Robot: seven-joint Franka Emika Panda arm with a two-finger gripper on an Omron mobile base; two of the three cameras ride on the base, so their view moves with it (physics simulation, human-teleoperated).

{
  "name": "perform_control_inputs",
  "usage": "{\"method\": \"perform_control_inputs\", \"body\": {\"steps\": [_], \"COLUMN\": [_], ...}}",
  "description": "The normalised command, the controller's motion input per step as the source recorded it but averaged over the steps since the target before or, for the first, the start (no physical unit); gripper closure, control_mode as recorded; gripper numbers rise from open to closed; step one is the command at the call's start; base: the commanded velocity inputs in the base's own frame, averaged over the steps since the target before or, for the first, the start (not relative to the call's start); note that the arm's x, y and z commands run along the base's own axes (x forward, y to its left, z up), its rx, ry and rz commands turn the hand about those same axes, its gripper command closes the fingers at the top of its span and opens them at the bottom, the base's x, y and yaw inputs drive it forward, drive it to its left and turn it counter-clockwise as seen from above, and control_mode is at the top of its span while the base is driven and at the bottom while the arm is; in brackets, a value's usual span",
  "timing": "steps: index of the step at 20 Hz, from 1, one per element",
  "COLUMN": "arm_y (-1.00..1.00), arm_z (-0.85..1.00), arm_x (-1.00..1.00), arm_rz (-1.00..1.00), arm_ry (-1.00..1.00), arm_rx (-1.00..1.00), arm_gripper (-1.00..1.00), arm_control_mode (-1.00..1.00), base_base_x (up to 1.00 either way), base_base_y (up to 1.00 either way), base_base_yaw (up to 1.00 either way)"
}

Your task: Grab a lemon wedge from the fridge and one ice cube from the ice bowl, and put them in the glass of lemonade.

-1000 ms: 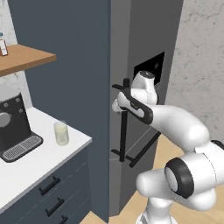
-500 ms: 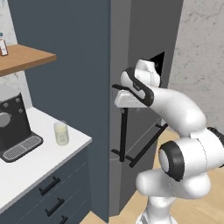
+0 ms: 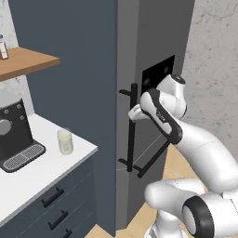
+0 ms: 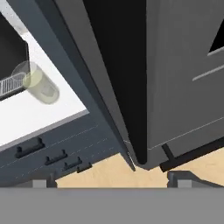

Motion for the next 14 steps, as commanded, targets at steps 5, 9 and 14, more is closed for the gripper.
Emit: {"method": "perform_control_inputs", "body": {"steps": [5, 9, 14], "arm_y": [0.00, 0.00, 0.00], "arm_z": [0.00, 0.13, -0.06], "arm_x": [0.59, 0.53, 0.09], "arm_rz": [0.00, 0.00, 0.00], "arm_ry": [-0.05, 0.06, -0.01], "arm_rx": [0.03, 0.01, 0.00], "arm_gripper": [-1.00, -1.00, -1.00], "arm_control_mode": [-1.00, -1.00, -1.00], "base_base_x": [0.00, 0.00, 0.00], "base_base_y": [0.00, 0.00, 0.00], "base_base_yaw": [0.00, 0.00, 0.00]}}
